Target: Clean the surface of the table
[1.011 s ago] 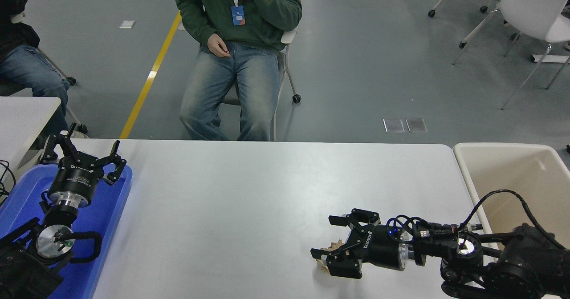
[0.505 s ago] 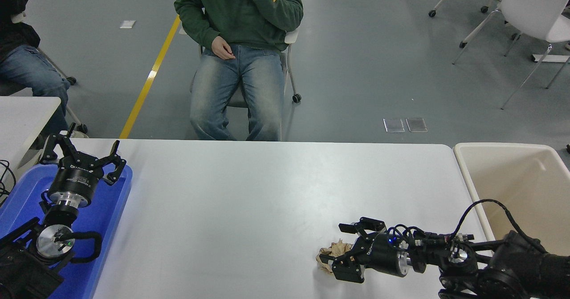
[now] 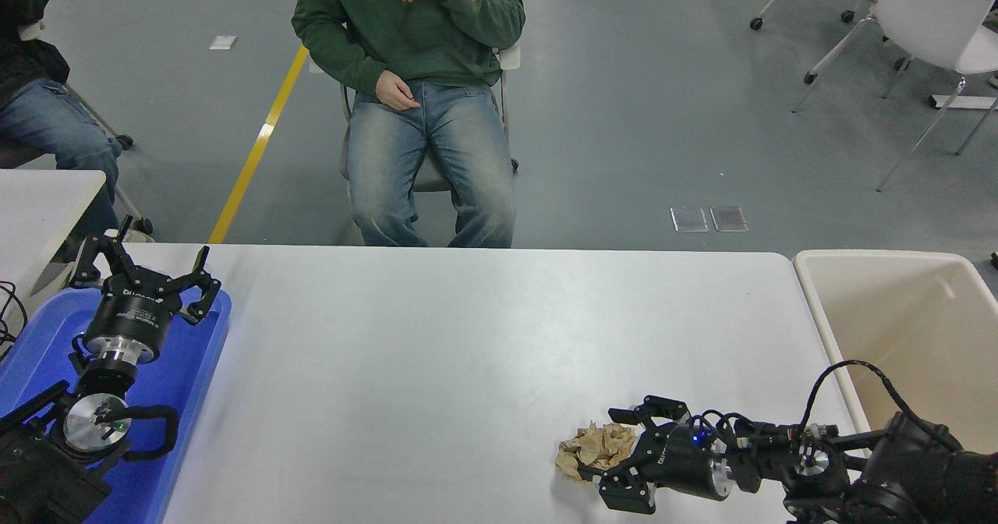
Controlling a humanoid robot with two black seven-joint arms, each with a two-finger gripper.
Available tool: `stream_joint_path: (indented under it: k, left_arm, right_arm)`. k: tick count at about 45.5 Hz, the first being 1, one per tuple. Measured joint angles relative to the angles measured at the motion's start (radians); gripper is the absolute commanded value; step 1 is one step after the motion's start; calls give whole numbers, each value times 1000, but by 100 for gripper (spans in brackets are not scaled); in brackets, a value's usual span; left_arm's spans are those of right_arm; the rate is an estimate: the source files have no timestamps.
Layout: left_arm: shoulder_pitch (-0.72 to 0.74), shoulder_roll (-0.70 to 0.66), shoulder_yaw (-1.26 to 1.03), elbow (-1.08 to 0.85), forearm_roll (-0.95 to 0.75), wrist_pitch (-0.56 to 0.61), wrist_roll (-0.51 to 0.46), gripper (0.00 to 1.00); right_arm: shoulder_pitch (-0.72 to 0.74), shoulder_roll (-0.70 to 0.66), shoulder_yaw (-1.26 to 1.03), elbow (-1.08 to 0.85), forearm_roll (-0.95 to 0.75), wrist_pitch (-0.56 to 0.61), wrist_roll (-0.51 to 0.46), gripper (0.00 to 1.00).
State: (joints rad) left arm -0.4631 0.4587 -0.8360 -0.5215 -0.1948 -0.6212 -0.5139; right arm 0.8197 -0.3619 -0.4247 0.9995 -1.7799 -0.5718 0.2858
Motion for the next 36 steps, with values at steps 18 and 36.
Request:
stream_joint_path:
  k: [18, 36]
  left_arm:
    - [0, 0, 0, 0, 0, 0, 0, 100]
    - [0, 0, 0, 0, 0, 0, 0, 100]
  right_arm:
    - [-4, 20, -33, -16, -3, -21, 9, 67]
    - [8, 23, -112, -38, 0, -47, 25, 0]
